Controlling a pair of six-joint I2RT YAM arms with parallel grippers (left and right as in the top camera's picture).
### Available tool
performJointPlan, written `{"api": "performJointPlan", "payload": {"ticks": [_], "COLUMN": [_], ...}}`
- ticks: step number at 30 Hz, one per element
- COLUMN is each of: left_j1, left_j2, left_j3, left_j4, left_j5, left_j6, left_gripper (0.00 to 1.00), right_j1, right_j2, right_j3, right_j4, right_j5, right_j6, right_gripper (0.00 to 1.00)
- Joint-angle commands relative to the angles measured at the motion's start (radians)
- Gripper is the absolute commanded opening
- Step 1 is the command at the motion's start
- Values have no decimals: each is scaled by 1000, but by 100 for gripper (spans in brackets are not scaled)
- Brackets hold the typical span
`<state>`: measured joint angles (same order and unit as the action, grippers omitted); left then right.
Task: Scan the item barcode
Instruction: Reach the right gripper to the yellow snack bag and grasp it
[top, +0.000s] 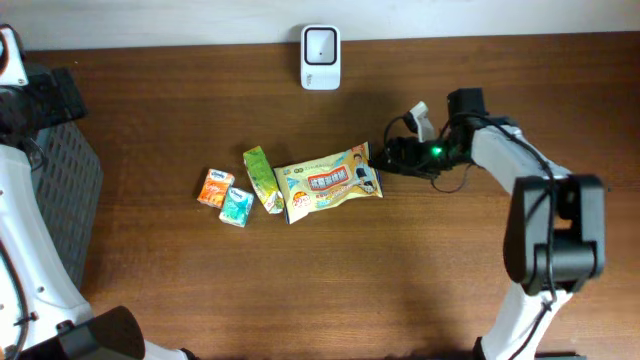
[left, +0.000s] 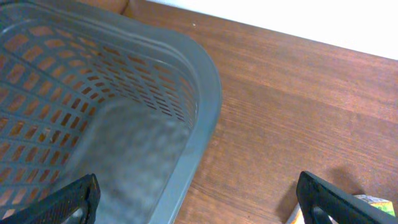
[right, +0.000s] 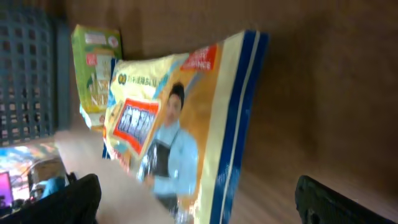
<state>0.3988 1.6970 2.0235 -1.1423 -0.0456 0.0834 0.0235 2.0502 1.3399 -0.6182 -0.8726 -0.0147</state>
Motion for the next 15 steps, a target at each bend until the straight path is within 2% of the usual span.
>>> {"api": "performJointPlan", "payload": {"ticks": [1, 6, 7, 9, 10, 12, 13, 15], "left_j1": [3, 3, 3, 3, 3, 3, 3, 3], "left_j2": [-5, -5, -5, -5, -5, -5, -5, -5], "left_j3": [12, 12, 12, 12, 12, 12, 12, 12], "left_j4": [-1, -1, -1, -1, -2, -2, -3, -3], "left_j5": [-3, -3, -3, -3, -3, -3, -3, -3], "left_j6": [13, 13, 13, 13, 13, 13, 13, 13], "left_gripper": [99, 99, 99, 99, 99, 99, 99, 99], "right_j1": [50, 109, 122, 135, 140, 139, 135, 111], "right_j2": [64, 113, 121, 135, 145, 146, 145, 125], "right_j3": [26, 25, 24, 24, 24, 25, 25, 26], "right_j4": [36, 67, 66, 66, 66, 71, 78, 68], "right_j5": [-81, -55, -35, -20, -9, -6, -6, -10], "right_j6": [39, 97, 103, 102, 102, 102, 102, 102], "right_gripper": [99, 98, 88, 62, 43, 28, 8, 4]}}
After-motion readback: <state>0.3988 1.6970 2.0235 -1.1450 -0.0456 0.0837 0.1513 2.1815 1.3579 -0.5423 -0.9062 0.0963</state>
